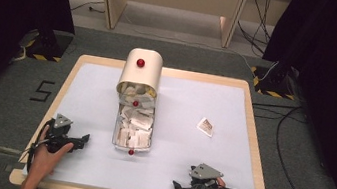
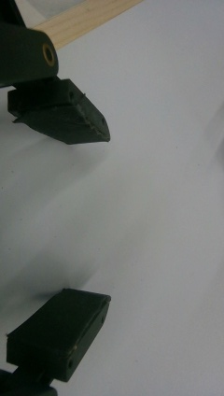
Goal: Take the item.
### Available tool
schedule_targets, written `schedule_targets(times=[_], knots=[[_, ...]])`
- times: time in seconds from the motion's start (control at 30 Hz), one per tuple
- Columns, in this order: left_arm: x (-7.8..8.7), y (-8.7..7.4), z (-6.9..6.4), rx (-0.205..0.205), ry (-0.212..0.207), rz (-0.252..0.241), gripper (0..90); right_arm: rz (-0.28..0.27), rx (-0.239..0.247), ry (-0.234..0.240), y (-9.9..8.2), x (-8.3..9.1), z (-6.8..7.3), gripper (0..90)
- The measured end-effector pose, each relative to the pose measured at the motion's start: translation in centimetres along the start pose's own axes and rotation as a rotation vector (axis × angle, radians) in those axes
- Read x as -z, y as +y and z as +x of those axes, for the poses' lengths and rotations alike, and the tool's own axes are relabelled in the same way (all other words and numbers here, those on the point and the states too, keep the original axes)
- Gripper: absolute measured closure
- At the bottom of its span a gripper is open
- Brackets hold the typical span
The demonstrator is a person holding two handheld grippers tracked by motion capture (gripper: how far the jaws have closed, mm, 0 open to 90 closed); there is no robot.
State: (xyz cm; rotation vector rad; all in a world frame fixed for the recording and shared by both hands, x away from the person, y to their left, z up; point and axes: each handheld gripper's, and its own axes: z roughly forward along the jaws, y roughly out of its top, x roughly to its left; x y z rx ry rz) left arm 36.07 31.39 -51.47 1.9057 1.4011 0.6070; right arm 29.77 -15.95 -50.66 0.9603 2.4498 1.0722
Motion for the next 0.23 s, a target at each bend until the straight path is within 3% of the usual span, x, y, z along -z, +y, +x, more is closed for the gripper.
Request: schedule_targets(times=[0.23], knots=[[0.0,0.0,0.0,0.0,0.0,0.0,11.3,0.001,0.004,0.002,-0.01,0.0,-0.01,18.7]])
